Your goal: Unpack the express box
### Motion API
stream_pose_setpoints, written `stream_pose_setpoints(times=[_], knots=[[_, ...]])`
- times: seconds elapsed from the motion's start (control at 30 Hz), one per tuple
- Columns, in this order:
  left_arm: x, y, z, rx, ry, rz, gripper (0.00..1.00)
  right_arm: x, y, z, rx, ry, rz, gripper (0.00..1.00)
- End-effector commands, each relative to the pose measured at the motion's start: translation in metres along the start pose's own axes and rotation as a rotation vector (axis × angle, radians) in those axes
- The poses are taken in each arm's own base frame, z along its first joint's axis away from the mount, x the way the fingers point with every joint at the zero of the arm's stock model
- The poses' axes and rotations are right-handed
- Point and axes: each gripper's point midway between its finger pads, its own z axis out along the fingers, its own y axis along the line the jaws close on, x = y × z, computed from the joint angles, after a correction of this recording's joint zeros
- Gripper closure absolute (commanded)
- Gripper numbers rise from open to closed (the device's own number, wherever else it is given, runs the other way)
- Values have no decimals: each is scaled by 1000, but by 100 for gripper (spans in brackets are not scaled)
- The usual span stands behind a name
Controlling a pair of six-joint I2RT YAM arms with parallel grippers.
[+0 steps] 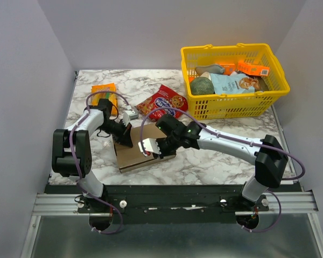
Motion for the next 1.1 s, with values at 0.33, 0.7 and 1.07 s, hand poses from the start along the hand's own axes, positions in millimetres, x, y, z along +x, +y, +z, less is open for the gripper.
stream_pose_setpoints(times=[0.33, 0.7, 1.07], knots=[[39, 41, 28, -72, 210, 107, 100, 68, 1, -36, -9, 164, -42, 99], [44, 46, 31, -85, 255, 135, 100, 101, -8, -62, 0, 229, -43, 100], [43, 49, 31, -88, 262, 133, 100, 133, -15, -90, 39, 301, -9, 100]])
